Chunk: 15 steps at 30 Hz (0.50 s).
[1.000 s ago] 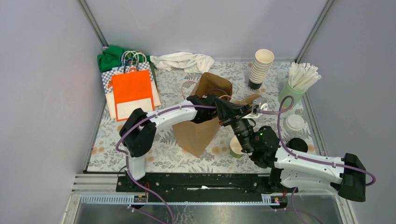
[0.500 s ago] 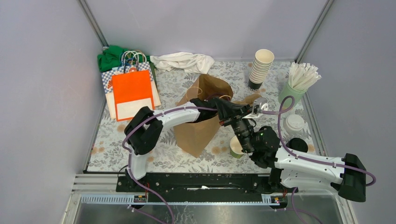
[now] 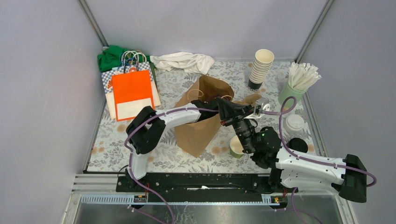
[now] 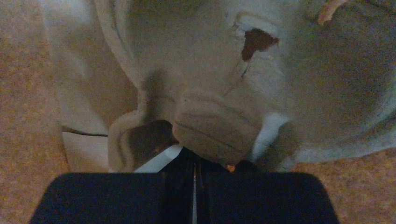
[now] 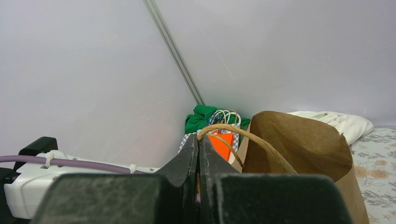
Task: Pack the takeout coffee
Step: Adjust the cup tray in the takeout bag.
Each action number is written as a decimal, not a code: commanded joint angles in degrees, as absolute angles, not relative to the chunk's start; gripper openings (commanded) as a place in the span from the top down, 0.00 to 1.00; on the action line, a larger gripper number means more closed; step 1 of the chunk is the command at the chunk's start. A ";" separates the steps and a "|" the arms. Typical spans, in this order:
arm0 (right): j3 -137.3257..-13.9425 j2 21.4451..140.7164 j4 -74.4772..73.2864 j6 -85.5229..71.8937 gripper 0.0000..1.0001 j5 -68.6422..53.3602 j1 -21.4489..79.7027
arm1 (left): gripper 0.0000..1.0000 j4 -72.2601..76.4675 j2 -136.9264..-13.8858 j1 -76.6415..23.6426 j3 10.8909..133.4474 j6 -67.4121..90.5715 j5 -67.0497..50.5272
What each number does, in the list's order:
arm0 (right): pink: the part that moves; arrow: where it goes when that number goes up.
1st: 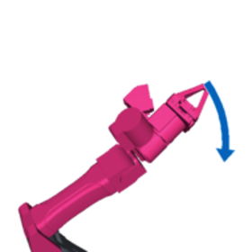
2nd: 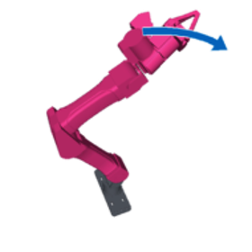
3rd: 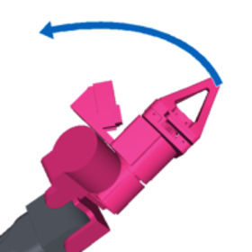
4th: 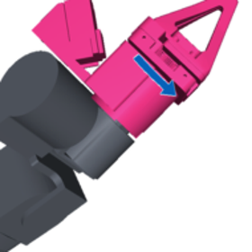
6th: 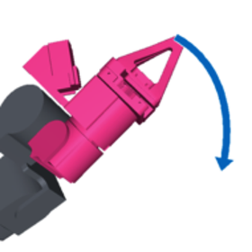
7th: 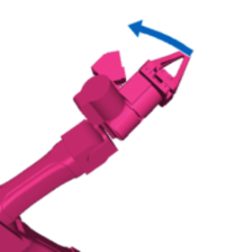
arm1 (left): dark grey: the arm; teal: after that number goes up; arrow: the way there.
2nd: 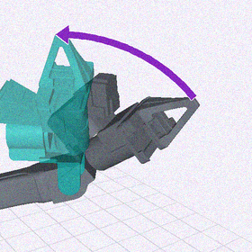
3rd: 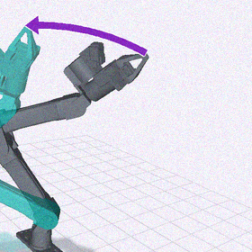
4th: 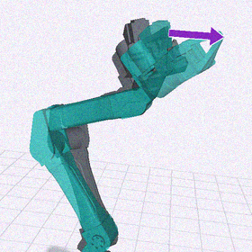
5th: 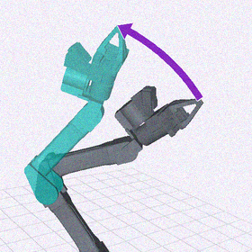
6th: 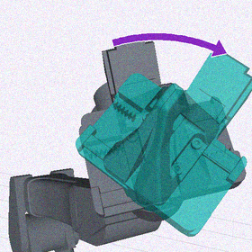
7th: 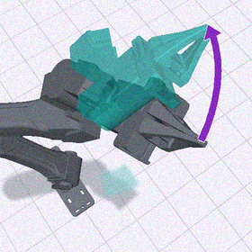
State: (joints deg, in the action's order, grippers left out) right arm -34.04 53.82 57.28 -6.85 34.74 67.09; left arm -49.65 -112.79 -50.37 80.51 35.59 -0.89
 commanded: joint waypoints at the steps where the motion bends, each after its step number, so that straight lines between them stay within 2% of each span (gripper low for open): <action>1: -33.66 52.59 59.03 -6.11 1.00 36.87 67.51 | 1.00 -47.90 -115.17 -50.39 78.90 34.91 -1.15; 6: -33.97 52.64 58.90 -5.83 1.00 36.95 67.54 | 1.00 -50.89 -113.83 -50.36 82.35 34.48 -0.18; 15: -33.95 52.65 58.50 -5.67 1.00 36.83 67.55 | 1.00 -63.22 -110.93 -50.42 97.73 32.77 3.86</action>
